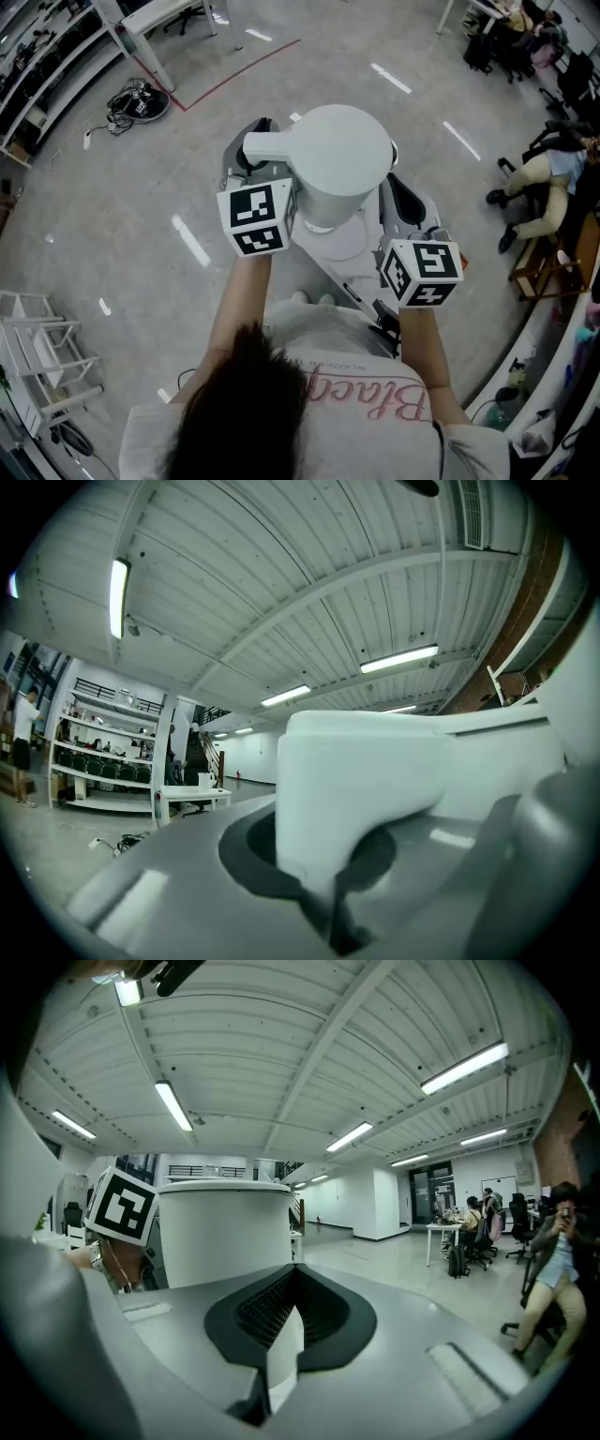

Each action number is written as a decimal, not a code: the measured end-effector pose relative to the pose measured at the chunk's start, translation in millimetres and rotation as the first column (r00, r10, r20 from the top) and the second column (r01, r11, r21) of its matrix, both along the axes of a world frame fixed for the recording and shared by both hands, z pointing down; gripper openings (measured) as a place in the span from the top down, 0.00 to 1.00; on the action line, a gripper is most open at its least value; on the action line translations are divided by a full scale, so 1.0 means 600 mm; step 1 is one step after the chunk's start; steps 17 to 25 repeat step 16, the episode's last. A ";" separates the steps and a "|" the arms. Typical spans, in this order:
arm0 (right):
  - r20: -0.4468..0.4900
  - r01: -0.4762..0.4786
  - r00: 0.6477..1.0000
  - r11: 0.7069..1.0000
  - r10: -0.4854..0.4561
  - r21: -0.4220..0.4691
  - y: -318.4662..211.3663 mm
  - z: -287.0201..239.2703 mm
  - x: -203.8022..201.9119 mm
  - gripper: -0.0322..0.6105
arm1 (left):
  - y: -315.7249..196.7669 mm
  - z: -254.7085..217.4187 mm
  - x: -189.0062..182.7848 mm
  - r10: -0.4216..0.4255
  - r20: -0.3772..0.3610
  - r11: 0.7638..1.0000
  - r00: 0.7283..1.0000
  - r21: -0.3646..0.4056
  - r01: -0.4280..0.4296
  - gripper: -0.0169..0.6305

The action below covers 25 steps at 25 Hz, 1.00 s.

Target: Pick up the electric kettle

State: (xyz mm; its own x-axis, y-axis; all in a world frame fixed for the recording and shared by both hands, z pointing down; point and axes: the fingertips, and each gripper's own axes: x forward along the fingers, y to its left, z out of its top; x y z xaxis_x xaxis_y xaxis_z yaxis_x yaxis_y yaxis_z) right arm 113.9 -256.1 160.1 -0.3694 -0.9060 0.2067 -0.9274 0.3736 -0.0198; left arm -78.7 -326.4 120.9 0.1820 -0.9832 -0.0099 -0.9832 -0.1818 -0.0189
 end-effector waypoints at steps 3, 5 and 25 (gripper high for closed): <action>0.025 -0.027 0.999 0.999 0.026 0.017 0.003 -0.015 0.003 0.92 | 0.007 -0.011 -0.002 -0.003 -0.006 1.000 1.000 0.002 0.003 0.96; 0.030 -0.040 0.999 0.999 0.039 0.030 0.005 -0.022 0.008 0.92 | 0.015 -0.018 0.002 -0.005 0.006 1.000 1.000 0.010 0.005 0.96; 0.000 -0.103 0.995 0.987 0.103 0.123 0.016 -0.059 0.026 0.92 | 0.042 -0.030 0.022 0.010 0.022 1.000 1.000 0.024 -0.011 0.96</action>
